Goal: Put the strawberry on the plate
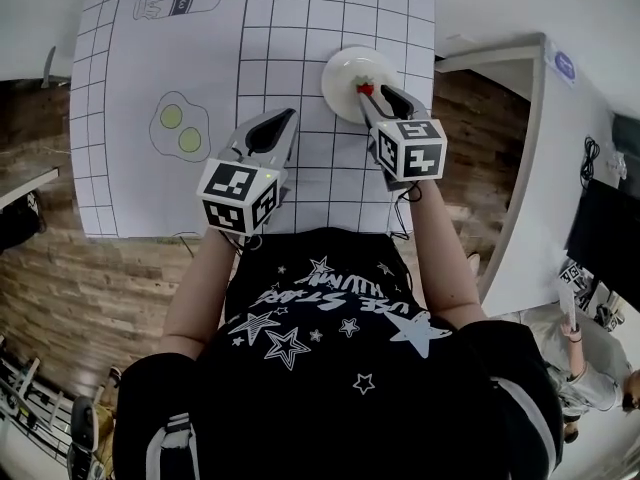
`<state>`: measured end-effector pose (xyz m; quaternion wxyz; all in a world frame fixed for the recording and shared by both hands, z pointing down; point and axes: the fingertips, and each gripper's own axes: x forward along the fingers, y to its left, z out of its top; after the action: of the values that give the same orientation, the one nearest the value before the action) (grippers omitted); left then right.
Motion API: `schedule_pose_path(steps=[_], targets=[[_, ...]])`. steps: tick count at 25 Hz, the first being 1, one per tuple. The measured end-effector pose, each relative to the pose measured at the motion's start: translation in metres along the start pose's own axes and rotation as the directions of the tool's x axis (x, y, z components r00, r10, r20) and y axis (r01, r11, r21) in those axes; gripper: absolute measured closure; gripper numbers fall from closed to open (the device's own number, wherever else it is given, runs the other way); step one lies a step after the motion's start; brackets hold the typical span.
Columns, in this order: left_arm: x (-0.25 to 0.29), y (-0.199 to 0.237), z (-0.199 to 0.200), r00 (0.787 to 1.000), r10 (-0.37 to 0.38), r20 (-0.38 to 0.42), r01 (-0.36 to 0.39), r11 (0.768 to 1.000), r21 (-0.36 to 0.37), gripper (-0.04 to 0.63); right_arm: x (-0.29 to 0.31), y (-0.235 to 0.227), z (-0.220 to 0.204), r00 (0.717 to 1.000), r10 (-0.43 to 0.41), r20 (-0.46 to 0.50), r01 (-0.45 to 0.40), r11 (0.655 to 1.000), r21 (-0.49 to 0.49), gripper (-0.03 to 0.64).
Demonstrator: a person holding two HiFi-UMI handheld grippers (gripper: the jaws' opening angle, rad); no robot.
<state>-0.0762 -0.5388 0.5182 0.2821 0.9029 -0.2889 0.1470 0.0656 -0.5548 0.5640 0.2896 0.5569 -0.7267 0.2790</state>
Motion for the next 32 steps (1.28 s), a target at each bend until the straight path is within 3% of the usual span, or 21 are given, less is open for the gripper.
schedule_pose_path(steps=[3, 13, 19, 25, 32], targets=[[-0.004, -0.015, -0.003, 1.000, -0.006, -0.003, 0.006, 1.000, -0.008, 0.586, -0.011, 0.000, 0.000, 1.000, 0.020, 0.021, -0.020, 1.000, 0.007, 0.460], [0.000, -0.080, -0.018, 1.000, -0.022, -0.018, 0.023, 0.997, 0.068, 0.586, -0.078, -0.028, -0.021, 0.994, 0.023, 0.108, -0.031, 0.997, 0.072, 0.462], [-0.005, -0.116, -0.004, 1.000, -0.007, 0.031, 0.003, 0.993, 0.115, 0.586, -0.121, -0.052, -0.046, 0.987, 0.037, 0.157, -0.062, 0.985, 0.159, 0.462], [-0.025, -0.135, 0.000, 0.995, 0.067, 0.075, -0.075, 0.990, 0.123, 0.586, -0.163, -0.058, -0.050, 0.973, 0.080, 0.216, -0.109, 0.986, 0.124, 0.505], [-0.058, -0.171, 0.005, 0.972, 0.150, 0.180, -0.177, 0.974, 0.143, 0.586, -0.204, -0.061, -0.056, 0.945, 0.138, 0.297, -0.172, 0.981, 0.091, 0.571]])
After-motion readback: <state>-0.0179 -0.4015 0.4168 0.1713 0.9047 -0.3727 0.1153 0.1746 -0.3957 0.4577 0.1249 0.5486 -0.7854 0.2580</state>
